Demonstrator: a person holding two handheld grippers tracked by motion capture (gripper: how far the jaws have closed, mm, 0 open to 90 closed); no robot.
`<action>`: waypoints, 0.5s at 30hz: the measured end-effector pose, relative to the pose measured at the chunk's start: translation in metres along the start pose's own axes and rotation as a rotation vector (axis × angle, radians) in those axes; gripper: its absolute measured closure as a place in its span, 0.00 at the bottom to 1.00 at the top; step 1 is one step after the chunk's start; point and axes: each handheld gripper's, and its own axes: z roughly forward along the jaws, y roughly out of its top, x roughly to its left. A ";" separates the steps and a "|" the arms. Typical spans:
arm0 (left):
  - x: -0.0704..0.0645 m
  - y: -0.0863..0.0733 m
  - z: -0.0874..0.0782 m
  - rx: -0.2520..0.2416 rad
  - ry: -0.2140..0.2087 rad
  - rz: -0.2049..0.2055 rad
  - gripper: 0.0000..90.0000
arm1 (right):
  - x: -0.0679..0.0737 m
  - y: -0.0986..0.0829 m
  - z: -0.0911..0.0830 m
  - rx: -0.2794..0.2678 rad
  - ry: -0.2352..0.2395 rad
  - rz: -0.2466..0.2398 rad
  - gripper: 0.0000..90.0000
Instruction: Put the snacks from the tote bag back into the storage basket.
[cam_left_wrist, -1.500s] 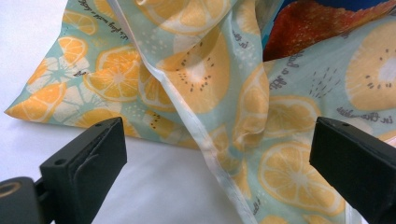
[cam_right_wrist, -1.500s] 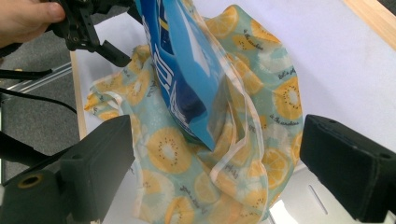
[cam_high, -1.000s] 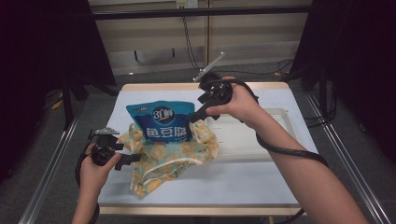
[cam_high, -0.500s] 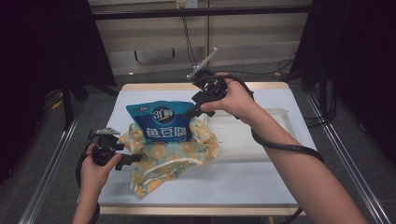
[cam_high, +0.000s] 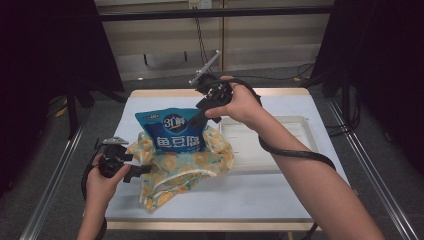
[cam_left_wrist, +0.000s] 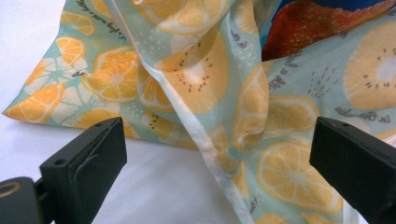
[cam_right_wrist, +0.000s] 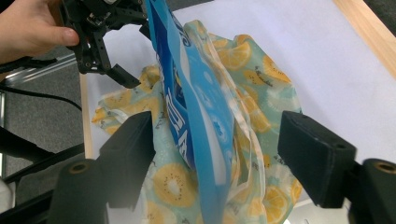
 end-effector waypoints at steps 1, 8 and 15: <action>0.000 0.000 0.000 0.001 0.001 0.001 0.04 | 0.000 0.001 0.001 -0.004 0.005 -0.004 0.34; 0.000 0.001 0.000 0.019 -0.010 0.012 0.04 | 0.003 0.008 0.008 0.009 0.011 -0.020 0.43; 0.000 0.000 0.001 0.001 0.000 0.004 0.04 | 0.005 0.013 0.012 0.053 0.009 -0.038 0.51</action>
